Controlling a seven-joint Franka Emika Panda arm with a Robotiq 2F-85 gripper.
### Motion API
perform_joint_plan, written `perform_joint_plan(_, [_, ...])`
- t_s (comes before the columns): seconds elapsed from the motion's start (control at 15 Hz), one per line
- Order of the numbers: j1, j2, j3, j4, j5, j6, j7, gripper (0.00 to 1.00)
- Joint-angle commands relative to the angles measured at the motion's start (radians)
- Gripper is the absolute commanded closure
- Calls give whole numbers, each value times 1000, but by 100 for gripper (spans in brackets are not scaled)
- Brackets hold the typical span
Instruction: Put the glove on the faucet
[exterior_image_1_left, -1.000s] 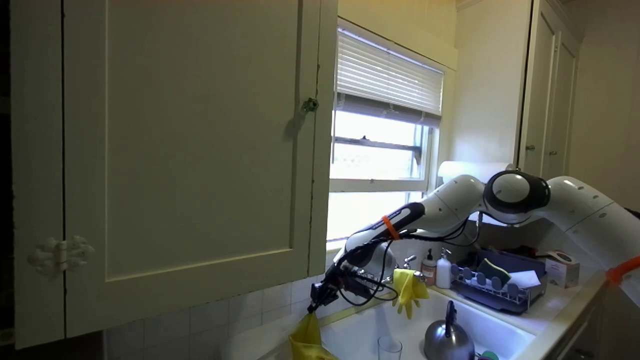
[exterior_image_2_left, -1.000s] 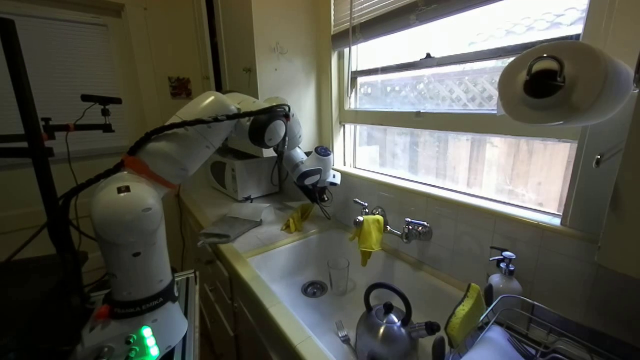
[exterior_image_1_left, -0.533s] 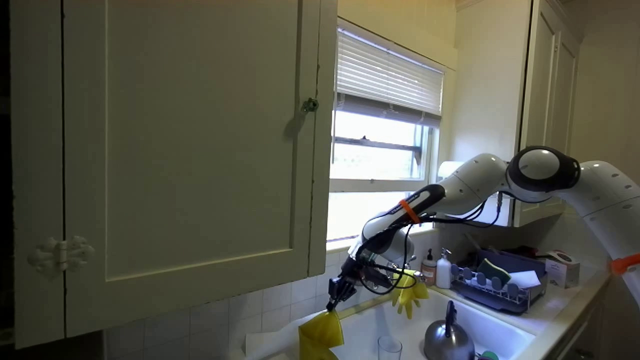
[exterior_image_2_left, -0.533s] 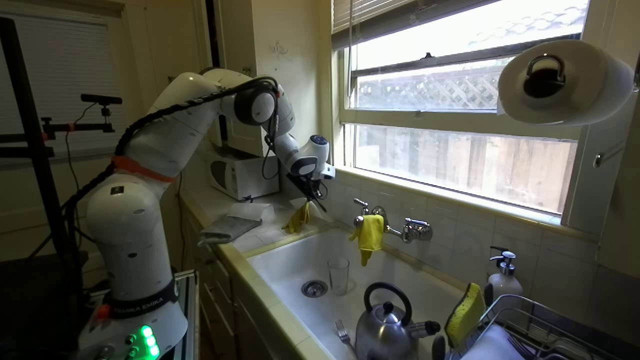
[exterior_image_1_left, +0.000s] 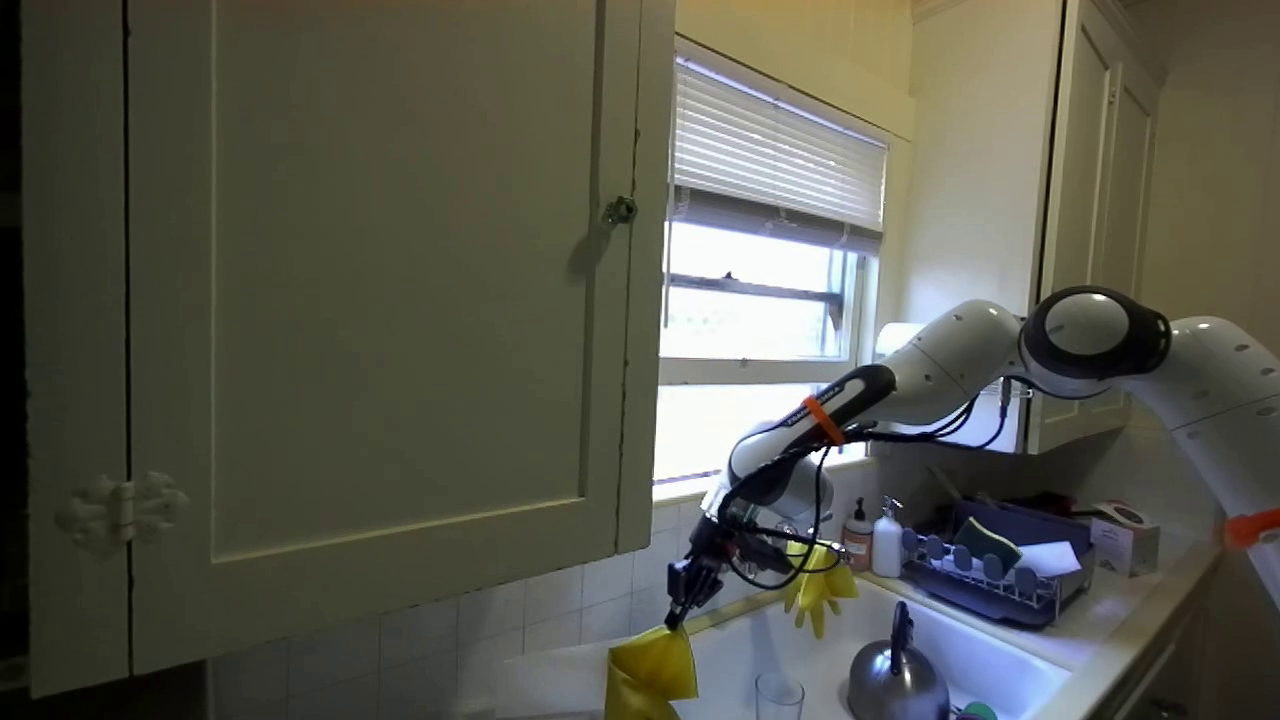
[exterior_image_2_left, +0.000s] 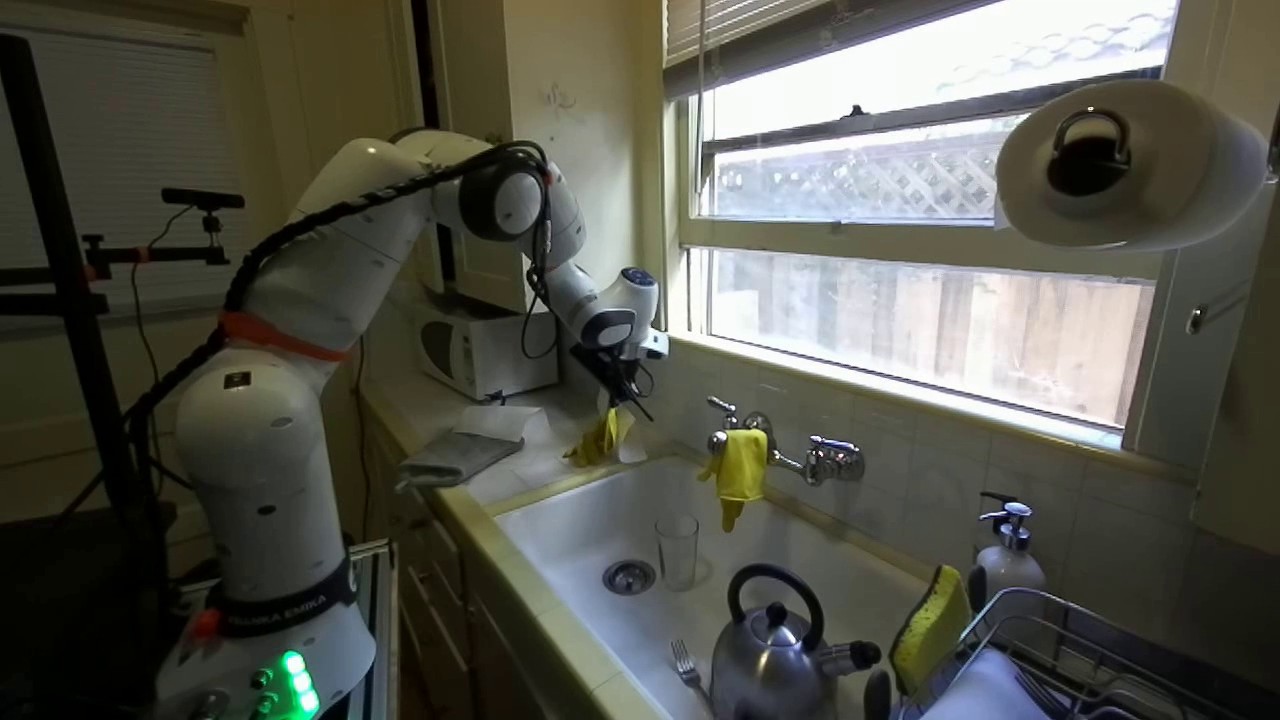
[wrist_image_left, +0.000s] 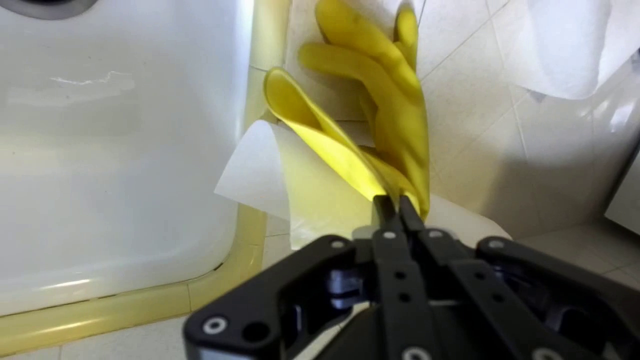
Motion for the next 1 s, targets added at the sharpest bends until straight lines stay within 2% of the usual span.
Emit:
perform_joint_plan(0.0, [80,35,-87,44,-57,-6,33,99])
perform_joint_plan(0.07, [96,46,-106,58,-71,-13,41,99])
perform_joint_plan(0.13, [108,62,-117,76,-82,-28,43,94])
perform_joint_plan(0.2, [119,74,-128,92,-90,-37,47,79])
perform_joint_plan(0.27, [128,89,-134,107,-96,-46,49,98])
perform_joint_plan(0.73, [159,145,-154,183,-121,-90,59,99])
perform_joint_plan(0.93, [127,101,-115,134,-95,-25,8,99])
